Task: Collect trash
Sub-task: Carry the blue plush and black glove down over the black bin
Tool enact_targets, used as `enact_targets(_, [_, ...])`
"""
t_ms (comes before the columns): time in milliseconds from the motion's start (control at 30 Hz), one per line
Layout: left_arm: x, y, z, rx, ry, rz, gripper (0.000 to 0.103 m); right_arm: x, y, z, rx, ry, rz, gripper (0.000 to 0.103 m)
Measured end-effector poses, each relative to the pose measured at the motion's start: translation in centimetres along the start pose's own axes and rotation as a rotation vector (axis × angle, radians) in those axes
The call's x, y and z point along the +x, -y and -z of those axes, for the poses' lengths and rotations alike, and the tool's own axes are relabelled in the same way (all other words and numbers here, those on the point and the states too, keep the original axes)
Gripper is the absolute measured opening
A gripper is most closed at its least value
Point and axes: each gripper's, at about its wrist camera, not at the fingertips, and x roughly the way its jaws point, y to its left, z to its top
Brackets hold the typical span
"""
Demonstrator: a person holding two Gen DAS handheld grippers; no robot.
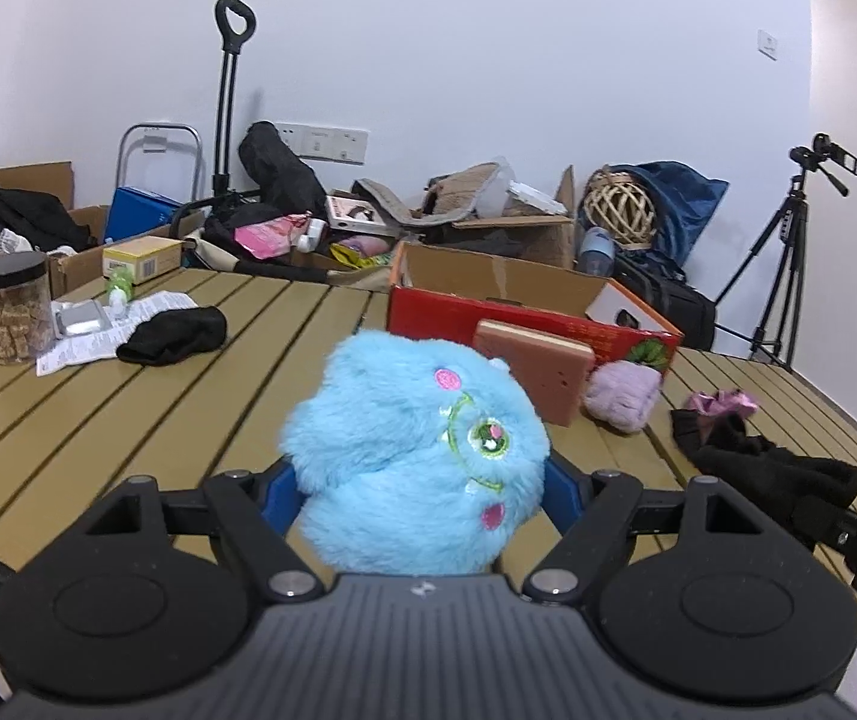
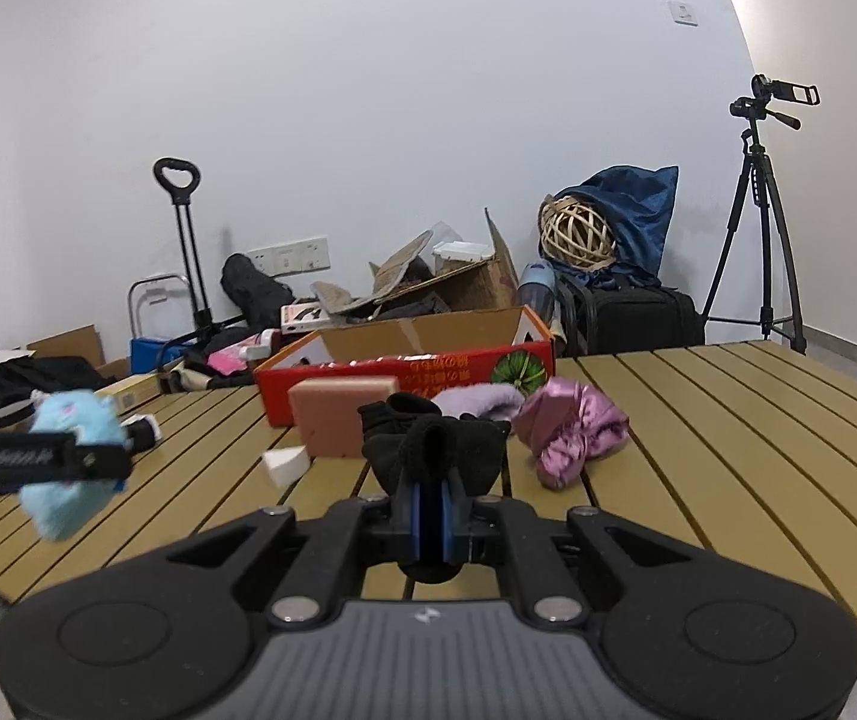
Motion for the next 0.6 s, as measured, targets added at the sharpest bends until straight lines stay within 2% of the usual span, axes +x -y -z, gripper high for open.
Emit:
enact_targets(300, [-2.9,1.2,3.7,0.011,-0.065,0.036,0.078,-4.7,-1.4,3.0,-0.004,-0.019,-0.028,0.006])
enact_targets(600, [-5.8,2.2,6.7,0.066,-0.141,0.104,0.078,-8.5,-2.4,5.4,0.002,-0.068,-0.061,0.006])
